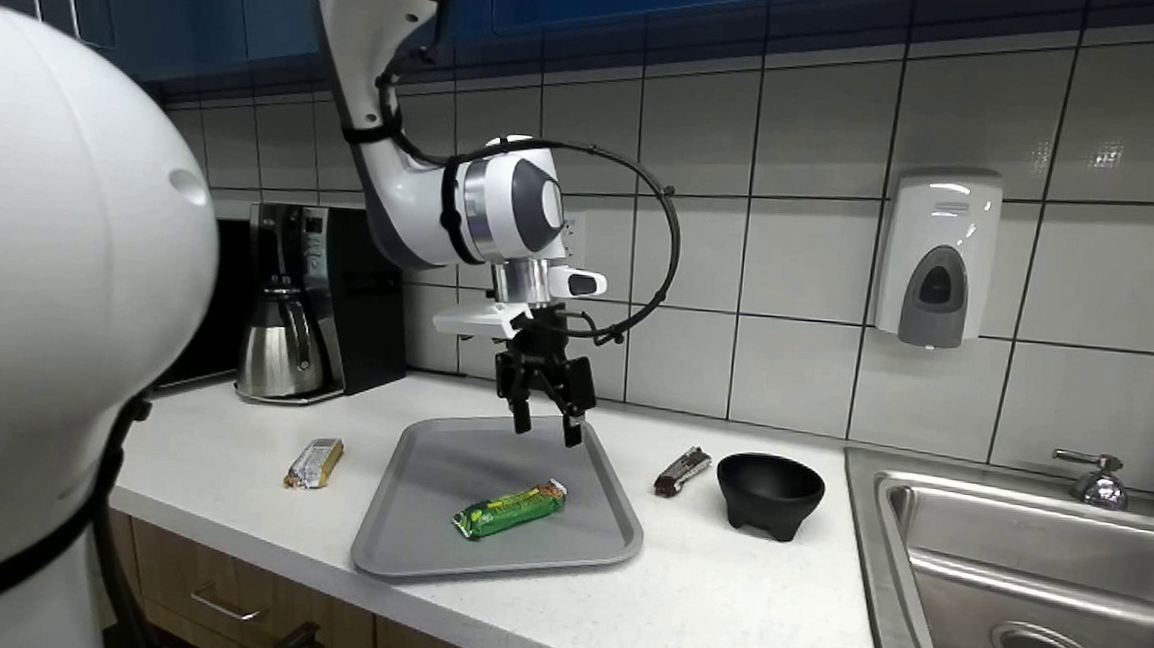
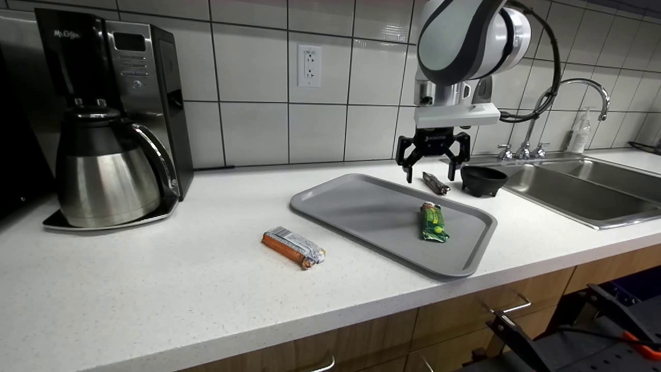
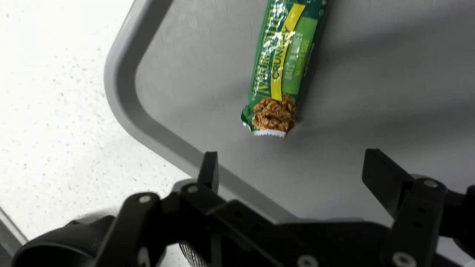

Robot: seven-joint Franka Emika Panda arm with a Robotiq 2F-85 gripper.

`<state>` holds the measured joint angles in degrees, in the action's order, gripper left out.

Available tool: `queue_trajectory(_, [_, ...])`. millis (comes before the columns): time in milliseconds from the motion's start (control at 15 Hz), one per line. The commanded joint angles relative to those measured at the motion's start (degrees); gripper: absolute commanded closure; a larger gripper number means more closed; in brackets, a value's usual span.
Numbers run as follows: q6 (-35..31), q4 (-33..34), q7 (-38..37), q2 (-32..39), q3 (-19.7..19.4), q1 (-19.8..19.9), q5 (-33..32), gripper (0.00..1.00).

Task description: Remove the items from the grey tray and put them on the counter

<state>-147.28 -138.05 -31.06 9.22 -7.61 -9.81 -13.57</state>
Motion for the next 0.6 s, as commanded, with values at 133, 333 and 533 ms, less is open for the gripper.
queue_trajectory(133, [1.9,-5.1,-5.7,-4.2,2.5,1.1,-0.4,0.0])
queue_trajectory(333, [1.3,-6.6,-6.4,-3.8,2.7,1.7,0.2,0.0])
queue_trajectory(533, [1.0,-7.7,-6.3,-3.2,2.8,1.9,0.6,0.0])
